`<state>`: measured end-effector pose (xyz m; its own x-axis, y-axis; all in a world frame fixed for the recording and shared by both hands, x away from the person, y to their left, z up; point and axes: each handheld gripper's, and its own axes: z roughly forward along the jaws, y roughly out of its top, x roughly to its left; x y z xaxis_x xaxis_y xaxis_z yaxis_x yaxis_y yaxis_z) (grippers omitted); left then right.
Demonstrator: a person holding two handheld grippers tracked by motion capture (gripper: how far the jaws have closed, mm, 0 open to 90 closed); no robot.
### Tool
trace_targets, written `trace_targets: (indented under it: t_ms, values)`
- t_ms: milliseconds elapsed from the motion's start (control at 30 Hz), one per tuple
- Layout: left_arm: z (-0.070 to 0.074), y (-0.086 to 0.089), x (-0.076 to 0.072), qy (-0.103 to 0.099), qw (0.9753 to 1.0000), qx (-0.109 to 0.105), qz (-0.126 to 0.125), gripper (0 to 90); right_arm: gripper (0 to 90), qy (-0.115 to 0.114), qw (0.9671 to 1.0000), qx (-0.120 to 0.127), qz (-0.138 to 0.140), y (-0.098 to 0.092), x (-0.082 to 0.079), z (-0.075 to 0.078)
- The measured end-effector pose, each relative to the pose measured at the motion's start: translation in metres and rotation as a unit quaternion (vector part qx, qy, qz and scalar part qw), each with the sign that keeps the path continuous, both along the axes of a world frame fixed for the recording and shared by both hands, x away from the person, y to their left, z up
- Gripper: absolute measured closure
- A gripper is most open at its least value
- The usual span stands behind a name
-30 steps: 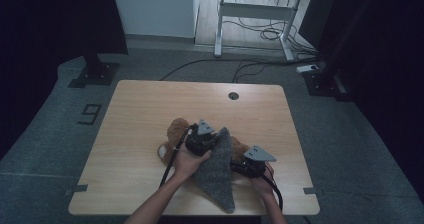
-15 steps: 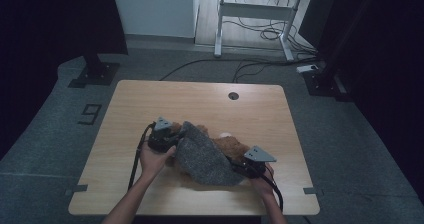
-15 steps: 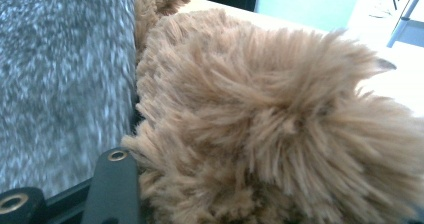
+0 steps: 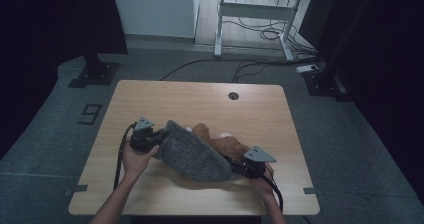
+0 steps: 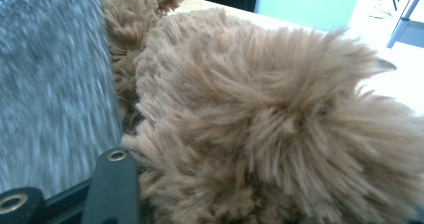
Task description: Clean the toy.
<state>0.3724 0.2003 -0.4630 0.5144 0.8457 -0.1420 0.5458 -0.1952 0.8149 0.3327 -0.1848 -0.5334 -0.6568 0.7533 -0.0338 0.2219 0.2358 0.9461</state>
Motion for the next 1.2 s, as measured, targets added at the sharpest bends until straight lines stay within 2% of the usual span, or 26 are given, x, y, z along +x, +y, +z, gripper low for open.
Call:
trace_targets:
  t_ms: [133,267,367,500,600,667,700,833,900,933,1033,1133,1167,1200]
  values:
    - [0.000,0.010,0.001,0.006,0.9999,-0.002,0.014,84.9,42.1,0.001,1.0000,0.001,-0.001,0.000,0.000,0.000]
    - [0.010,-0.003,0.002,-0.005,0.9999,0.000,0.009,85.0,42.1,0.004,1.0000,0.004,-0.004,0.000,0.001,-0.001]
    - [0.019,-0.025,0.005,-0.011,0.9999,-0.006,-0.011,85.1,42.1,0.003,1.0000,0.004,-0.006,0.000,0.000,-0.001]
    - [0.025,-0.062,0.007,-0.017,0.9988,0.002,-0.045,85.1,42.1,0.003,1.0000,0.006,-0.006,0.000,0.001,-0.001]
    - [0.023,-0.093,0.008,-0.018,0.9975,0.020,-0.065,84.9,42.1,0.004,0.9999,0.007,-0.006,-0.001,0.001,-0.001]
    - [0.019,-0.111,0.010,-0.019,0.9960,0.044,-0.076,84.9,42.1,0.004,0.9999,0.008,-0.008,-0.001,0.001,-0.001]
    - [0.016,-0.119,0.011,-0.017,0.9956,0.049,-0.079,85.0,42.1,0.003,0.9999,0.007,-0.009,-0.001,0.000,-0.001]
    - [0.013,-0.141,0.012,-0.007,0.9946,0.026,-0.100,85.0,42.1,0.005,0.9999,0.008,-0.011,-0.001,0.001,-0.002]
    - [0.014,-0.149,0.011,0.000,0.9935,0.009,-0.114,85.0,42.1,0.005,0.9999,0.008,-0.011,-0.001,0.001,-0.002]
    - [0.015,-0.153,0.010,-0.002,0.9928,0.011,-0.119,84.9,42.0,0.005,0.9999,0.008,-0.010,-0.001,0.001,-0.002]
    - [0.014,-0.161,0.008,-0.011,0.9924,0.032,-0.118,84.7,42.0,0.005,0.9999,0.008,-0.011,-0.001,0.001,-0.002]
    - [0.010,-0.158,0.010,-0.005,0.9928,0.041,-0.112,84.7,41.9,0.004,0.9999,0.008,-0.010,-0.001,0.000,-0.002]
    - [0.005,-0.153,0.012,0.001,0.9926,0.061,-0.105,84.7,41.9,0.002,0.9999,0.007,-0.009,-0.001,0.000,-0.002]
    - [0.003,-0.150,0.012,0.002,0.9926,0.066,-0.102,84.7,41.8,0.002,0.9999,0.006,-0.008,-0.001,0.000,-0.002]
